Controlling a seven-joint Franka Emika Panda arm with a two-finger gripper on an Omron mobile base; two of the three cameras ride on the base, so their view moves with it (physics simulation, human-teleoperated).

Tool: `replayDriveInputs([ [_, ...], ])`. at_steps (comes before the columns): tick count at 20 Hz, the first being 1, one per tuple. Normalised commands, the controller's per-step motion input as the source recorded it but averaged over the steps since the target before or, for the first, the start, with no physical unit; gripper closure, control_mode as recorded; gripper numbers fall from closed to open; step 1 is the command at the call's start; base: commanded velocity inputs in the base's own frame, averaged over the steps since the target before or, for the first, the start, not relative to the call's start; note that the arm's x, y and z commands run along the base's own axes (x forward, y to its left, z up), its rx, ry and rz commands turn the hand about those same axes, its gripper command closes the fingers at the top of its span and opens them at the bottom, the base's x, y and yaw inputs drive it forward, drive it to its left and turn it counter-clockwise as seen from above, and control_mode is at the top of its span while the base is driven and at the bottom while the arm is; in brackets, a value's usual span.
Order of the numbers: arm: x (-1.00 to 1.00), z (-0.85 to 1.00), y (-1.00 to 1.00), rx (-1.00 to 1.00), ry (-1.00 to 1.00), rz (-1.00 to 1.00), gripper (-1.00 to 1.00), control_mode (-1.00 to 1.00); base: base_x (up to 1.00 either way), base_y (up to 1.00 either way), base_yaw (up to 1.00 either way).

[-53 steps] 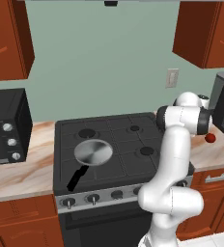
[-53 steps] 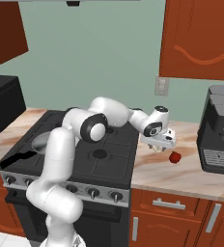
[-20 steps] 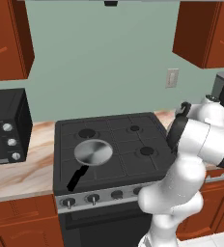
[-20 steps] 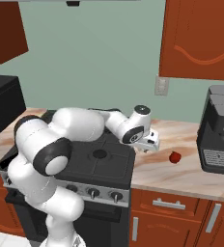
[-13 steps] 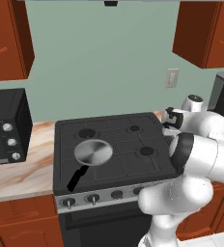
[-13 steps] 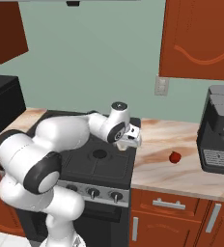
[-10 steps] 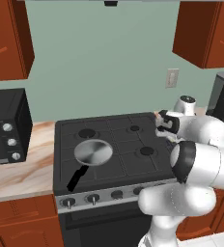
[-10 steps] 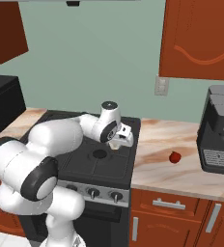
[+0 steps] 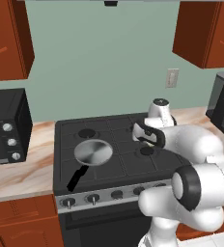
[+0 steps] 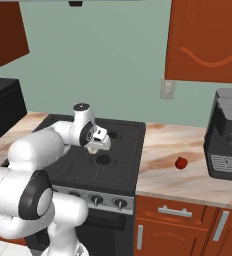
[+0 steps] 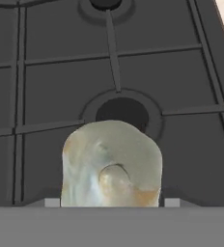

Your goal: Put the bell pepper and garlic in the pan. Then turn on the front left burner and set the heat to medium.

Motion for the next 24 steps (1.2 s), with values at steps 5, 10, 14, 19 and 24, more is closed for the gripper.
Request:
replayDriveInputs([
  [5,0.00,0.14,1.00,-0.02,0.10,0.00,1.00,-1.00,0.00,0.00,0.00],
  [10,0.00,0.11,0.97,-0.02,0.09,0.00,1.00,-1.00,0.00,0.00,0.00],
  [14,0.13,0.11,0.87,0.00,0.05,0.01,1.00,-1.00,0.00,0.00,0.00],
  [19,0.58,0.00,0.56,0.00,0.04,0.13,1.00,-1.00,0.00,0.00,0.00],
  [24,0.50,-0.10,0.23,0.00,0.04,0.16,1.00,-1.00,0.00,0.00,0.00],
])
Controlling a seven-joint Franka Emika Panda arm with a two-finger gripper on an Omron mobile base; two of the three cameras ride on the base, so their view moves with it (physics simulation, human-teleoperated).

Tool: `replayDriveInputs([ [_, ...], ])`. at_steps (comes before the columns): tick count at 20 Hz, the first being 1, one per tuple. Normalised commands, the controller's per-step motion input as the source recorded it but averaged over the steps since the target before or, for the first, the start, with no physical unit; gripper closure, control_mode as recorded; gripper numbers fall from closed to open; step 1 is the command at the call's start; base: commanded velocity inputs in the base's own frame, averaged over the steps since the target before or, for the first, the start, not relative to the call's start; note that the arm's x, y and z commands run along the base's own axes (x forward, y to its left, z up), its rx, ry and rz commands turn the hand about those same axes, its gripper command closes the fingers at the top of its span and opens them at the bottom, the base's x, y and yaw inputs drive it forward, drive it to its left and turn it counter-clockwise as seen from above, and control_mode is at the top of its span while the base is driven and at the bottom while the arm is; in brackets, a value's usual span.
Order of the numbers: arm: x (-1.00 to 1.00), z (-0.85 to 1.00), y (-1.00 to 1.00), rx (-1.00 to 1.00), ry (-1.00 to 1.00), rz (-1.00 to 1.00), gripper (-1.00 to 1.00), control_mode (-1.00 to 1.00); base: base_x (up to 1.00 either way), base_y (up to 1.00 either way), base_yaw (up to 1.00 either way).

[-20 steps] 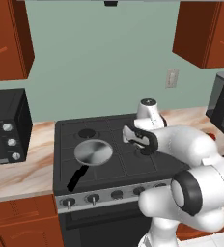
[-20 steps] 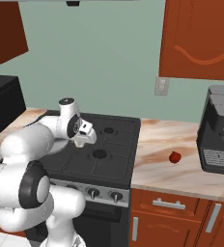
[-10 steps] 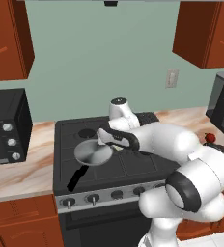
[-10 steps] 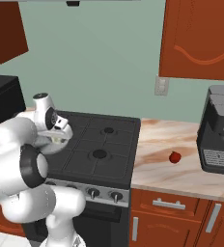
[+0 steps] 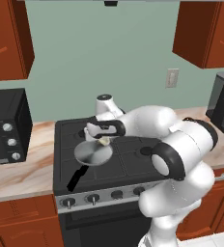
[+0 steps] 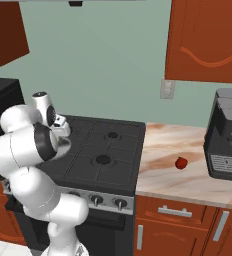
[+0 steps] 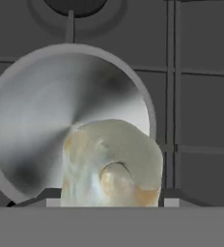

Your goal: Put the bell pepper and garlic in the pan. Then turn on the front left burner and set the heat to medium.

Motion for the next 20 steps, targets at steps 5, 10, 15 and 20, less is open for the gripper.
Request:
replayDriveInputs([
  [5,0.26,-0.21,0.03,0.00,0.01,0.17,1.00,-1.00,0.00,0.00,0.00],
  [10,0.00,-0.02,0.00,0.00,0.00,0.12,1.00,-1.00,0.00,0.00,0.00],
  [15,0.00,-0.25,0.12,0.00,0.00,0.03,1.00,-1.00,0.00,0.00,0.00],
  [20,0.00,-0.52,0.15,0.00,0.00,0.00,1.00,-1.00,0.00,0.00,0.00],
])
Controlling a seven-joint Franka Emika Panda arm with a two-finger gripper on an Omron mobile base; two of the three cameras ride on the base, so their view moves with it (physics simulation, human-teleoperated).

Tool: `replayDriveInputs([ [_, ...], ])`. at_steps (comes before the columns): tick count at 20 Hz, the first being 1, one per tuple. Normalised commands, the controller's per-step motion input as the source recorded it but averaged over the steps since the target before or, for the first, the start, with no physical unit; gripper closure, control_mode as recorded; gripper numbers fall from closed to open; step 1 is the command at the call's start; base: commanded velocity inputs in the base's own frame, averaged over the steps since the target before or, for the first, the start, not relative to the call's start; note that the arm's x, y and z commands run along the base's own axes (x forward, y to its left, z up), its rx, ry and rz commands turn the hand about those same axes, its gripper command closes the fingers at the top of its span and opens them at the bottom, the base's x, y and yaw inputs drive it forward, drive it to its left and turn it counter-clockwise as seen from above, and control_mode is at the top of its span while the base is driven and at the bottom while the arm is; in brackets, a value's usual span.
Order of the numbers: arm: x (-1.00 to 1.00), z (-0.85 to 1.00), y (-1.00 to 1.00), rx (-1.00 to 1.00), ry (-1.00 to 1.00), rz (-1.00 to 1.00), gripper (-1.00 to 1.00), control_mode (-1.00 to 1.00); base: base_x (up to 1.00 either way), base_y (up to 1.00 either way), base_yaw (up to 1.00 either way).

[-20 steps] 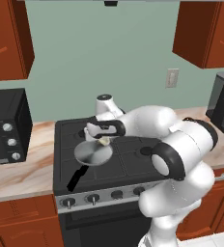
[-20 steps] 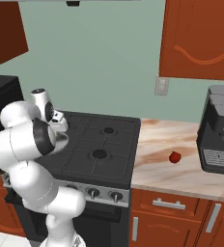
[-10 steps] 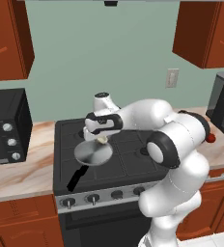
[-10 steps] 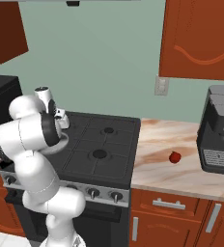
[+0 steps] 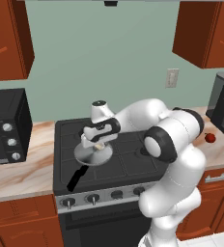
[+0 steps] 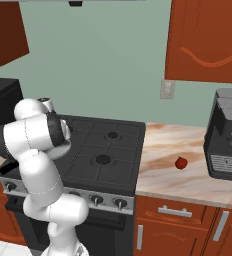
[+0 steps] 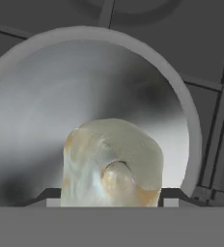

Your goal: Put the bell pepper and garlic in the pan. Then turn on the front left burner and set the heat to medium.

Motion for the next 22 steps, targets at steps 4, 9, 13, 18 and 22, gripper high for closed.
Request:
replayDriveInputs([
  [4,0.00,-0.39,0.07,0.00,0.00,0.00,1.00,-1.00,0.00,0.00,0.00],
  [9,0.00,-0.03,0.00,0.00,0.00,0.00,1.00,-1.00,0.00,0.00,0.00],
  [13,0.06,-0.01,0.00,0.00,0.00,0.00,1.00,-1.00,0.00,0.00,0.00],
  [18,0.04,0.00,0.00,0.00,0.00,0.00,1.00,-1.00,0.00,0.00,0.00],
  [22,0.00,0.00,0.00,0.00,0.00,0.00,-1.00,-1.00,0.00,0.00,0.00],
])
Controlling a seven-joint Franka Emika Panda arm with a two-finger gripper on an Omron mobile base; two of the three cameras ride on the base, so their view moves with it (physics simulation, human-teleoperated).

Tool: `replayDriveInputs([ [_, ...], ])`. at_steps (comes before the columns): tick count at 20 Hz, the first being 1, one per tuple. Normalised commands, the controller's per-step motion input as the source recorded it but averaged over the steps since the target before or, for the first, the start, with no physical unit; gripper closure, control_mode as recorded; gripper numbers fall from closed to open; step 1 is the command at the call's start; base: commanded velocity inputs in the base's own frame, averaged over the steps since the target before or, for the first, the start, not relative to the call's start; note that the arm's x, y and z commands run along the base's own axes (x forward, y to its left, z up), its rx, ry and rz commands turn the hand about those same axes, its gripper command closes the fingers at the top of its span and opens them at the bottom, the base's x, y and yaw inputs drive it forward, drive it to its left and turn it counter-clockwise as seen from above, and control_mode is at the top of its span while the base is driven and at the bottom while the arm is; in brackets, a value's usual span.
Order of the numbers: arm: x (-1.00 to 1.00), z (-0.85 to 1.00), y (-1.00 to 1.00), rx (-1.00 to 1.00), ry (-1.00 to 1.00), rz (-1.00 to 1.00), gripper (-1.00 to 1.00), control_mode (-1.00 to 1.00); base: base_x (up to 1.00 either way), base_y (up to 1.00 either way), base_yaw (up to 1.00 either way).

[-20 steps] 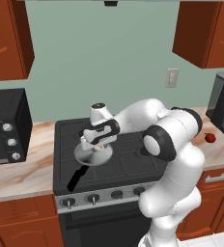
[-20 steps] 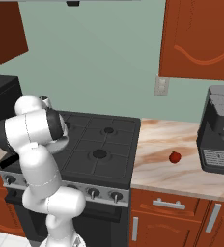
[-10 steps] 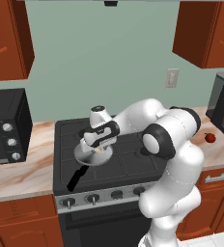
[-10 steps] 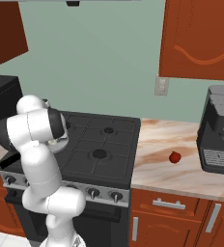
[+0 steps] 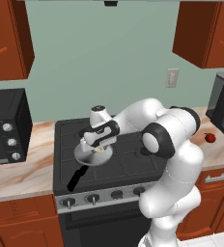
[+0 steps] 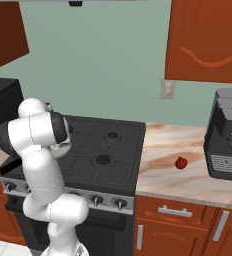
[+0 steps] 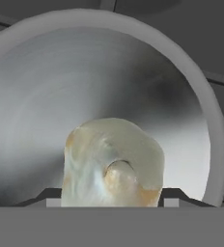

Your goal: Put the bell pepper and garlic in the pan. Then turn on the front left burner and set the heat to medium.

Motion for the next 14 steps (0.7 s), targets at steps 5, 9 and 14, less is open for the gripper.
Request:
replayDriveInputs([
  [5,0.00,0.00,0.00,0.00,0.00,0.00,-1.00,-1.00,0.00,0.00,0.00],
  [9,0.00,0.03,0.00,0.00,0.00,0.00,-1.00,-1.00,0.00,0.00,0.00],
  [14,0.00,0.32,-0.06,0.00,0.00,0.00,-1.00,-1.00,0.00,0.00,0.00],
])
